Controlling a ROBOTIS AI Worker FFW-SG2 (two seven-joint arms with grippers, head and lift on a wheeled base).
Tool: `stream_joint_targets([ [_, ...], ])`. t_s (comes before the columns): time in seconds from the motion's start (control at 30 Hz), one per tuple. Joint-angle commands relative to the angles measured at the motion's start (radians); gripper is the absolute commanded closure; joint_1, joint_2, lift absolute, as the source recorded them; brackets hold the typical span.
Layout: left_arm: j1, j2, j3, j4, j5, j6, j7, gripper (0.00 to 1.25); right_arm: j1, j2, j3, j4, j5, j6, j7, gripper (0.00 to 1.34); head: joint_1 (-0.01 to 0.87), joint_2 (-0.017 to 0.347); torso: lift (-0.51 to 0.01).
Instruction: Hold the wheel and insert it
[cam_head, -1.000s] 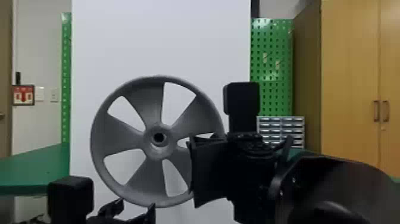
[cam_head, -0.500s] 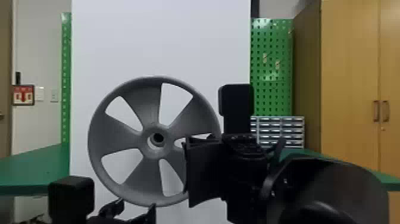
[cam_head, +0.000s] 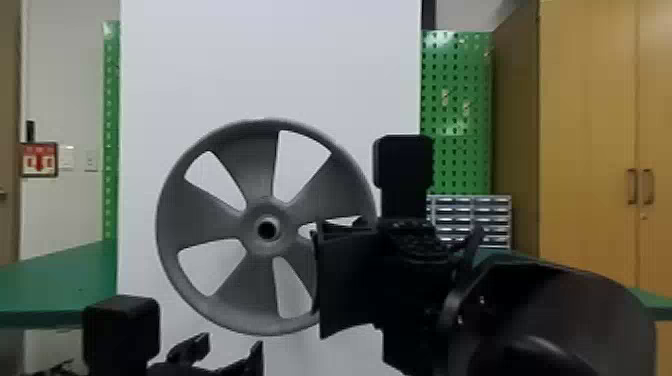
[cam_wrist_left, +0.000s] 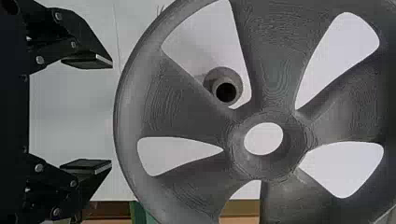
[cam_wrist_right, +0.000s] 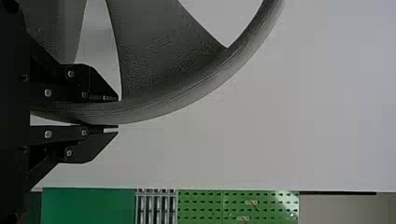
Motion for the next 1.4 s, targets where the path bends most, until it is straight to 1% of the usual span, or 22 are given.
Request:
stream_joint_targets([
  [0.0,0.0,0.0,0.001,0.0,0.0,0.0,0.0,0.49,-0.004,0.001,-0.001,0.0,0.0,-0.001,0.0,1.3,0.0,0.021,-0.489],
  [1.03,0.0,0.0,0.001,0.0,0.0,0.0,0.0,0.49,-0.005,0.001,-0.002,0.005,-0.008,-0.002,0.0,1.29,0.0,0.021,-0.489],
  [1.37,0.0,0.0,0.0,0.0,-0.002,0.0,0.0,0.49,-0.011,0.001,-0.002,0.028,-0.014,-0.015,0.0,1.3,0.0,0.021,-0.489],
])
